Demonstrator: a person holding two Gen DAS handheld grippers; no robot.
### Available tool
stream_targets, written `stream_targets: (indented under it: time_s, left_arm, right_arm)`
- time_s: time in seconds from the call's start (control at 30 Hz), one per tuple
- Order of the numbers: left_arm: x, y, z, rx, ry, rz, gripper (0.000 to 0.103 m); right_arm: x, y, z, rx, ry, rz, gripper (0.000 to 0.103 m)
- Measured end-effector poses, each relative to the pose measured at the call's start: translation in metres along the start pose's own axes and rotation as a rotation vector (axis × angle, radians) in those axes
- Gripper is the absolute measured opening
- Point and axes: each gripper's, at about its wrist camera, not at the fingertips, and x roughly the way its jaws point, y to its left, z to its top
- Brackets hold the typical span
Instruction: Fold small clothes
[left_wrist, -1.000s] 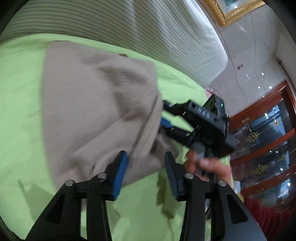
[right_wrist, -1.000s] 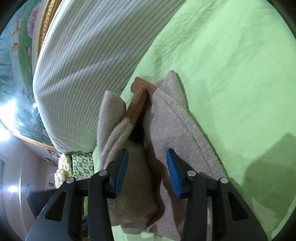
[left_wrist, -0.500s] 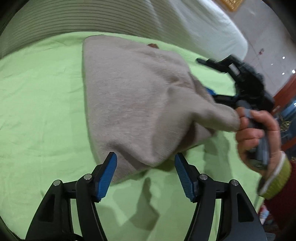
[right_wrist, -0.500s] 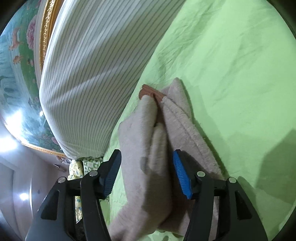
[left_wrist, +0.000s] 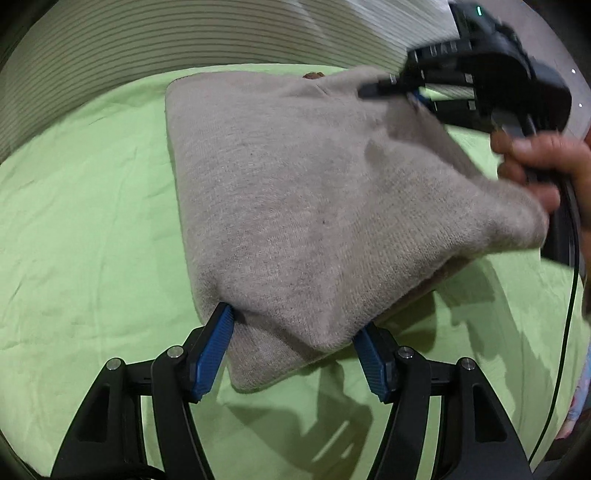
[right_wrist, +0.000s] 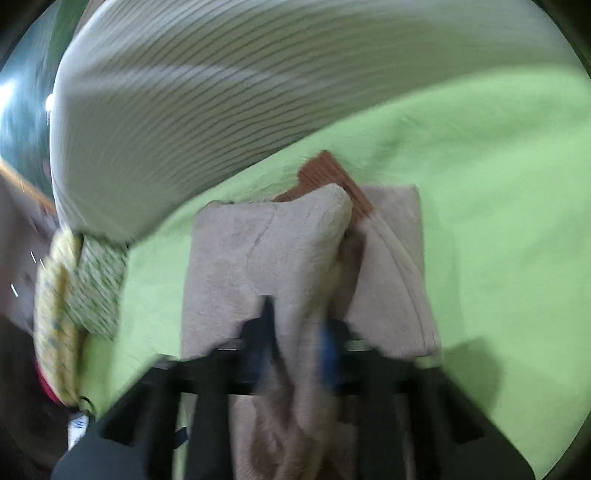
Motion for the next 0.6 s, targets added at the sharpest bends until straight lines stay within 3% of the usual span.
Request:
stream_targets:
  time_s: [0.1,0.23,0.4,0.47,0.53,0.6]
  left_arm:
    - [-0.004,0.0,0.0,-0.009,-0.007,-0.031,0.059]
    - [-0.002,0.002,0.004,-0.028,-0.002,-0.059,0.056]
    - [0.003,0.002,0.002,-0.03,0.018,-0.072,0.056]
    - [0.001,0.002,0.001,-0.022,0.021,-0.08,0.055]
    - [-0.002,0.005,0.0,-0.02,0.025,-0.088,0.054]
    - [-0.008,0.013,-0.002,-0.027,0.032,-0.101,0.055]
  right_arm:
    - [-0.022,0.023,0.021,-0.14,-0.068,0.078,0.015]
    - [-0.011,0.021,0.03,-0.247,-0.033,-0.017,0.015]
    - [0.029,-0.032,0.014,-0.142,0.067,-0.095,0.019]
    - [0.023,-0.045,0.016,-0.053,0.051,-0.064,0.036]
    - [0.007,-0.052,0.015,0.029,0.02,-0.034,0.039]
    - [-0.014,-0.048,0.009,0.025,-0.01,-0.051,0.041]
